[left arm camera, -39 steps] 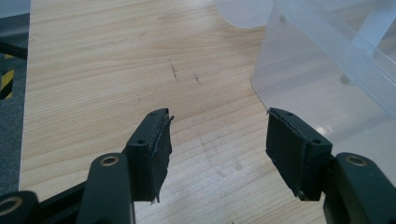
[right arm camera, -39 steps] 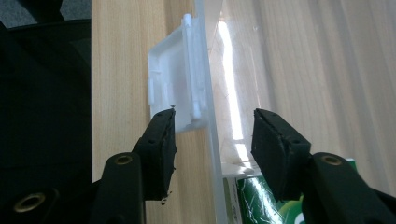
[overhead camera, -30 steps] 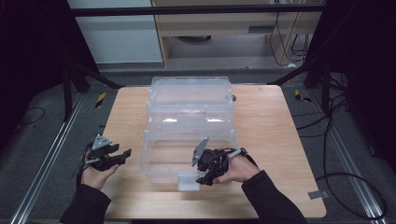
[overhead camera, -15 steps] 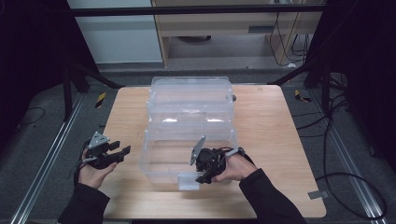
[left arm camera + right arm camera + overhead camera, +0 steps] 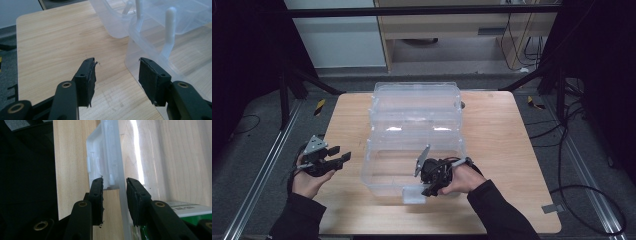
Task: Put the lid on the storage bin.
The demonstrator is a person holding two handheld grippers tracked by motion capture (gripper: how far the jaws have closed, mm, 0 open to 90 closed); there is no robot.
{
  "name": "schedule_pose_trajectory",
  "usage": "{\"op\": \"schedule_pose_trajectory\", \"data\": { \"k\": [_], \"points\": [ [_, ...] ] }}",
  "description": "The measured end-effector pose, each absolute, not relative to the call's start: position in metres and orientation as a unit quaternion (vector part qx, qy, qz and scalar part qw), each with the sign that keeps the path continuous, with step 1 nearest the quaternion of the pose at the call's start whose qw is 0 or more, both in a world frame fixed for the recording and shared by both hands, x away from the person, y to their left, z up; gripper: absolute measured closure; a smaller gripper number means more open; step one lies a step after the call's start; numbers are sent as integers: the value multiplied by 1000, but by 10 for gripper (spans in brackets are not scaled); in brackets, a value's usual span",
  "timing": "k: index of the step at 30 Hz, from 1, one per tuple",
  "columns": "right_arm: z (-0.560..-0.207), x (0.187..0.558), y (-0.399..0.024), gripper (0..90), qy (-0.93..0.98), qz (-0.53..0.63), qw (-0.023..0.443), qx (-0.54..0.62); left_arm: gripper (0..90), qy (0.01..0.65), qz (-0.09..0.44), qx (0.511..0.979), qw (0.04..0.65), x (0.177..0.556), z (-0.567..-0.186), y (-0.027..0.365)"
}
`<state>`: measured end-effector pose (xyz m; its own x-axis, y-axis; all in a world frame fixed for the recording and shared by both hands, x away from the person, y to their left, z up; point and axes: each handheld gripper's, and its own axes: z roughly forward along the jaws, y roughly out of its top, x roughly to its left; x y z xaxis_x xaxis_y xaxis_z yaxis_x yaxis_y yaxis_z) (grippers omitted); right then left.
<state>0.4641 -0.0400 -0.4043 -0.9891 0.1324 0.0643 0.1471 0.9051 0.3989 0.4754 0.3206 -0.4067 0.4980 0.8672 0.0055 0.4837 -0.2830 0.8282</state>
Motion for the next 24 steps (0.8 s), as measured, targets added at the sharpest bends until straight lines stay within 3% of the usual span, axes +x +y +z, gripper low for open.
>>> {"op": "schedule_pose_trajectory", "data": {
  "k": [24],
  "points": [
    [-404,462,-39,675,-977,-202,11,-70,422,285,226,834,414,501,-338,278]
  ]
}}
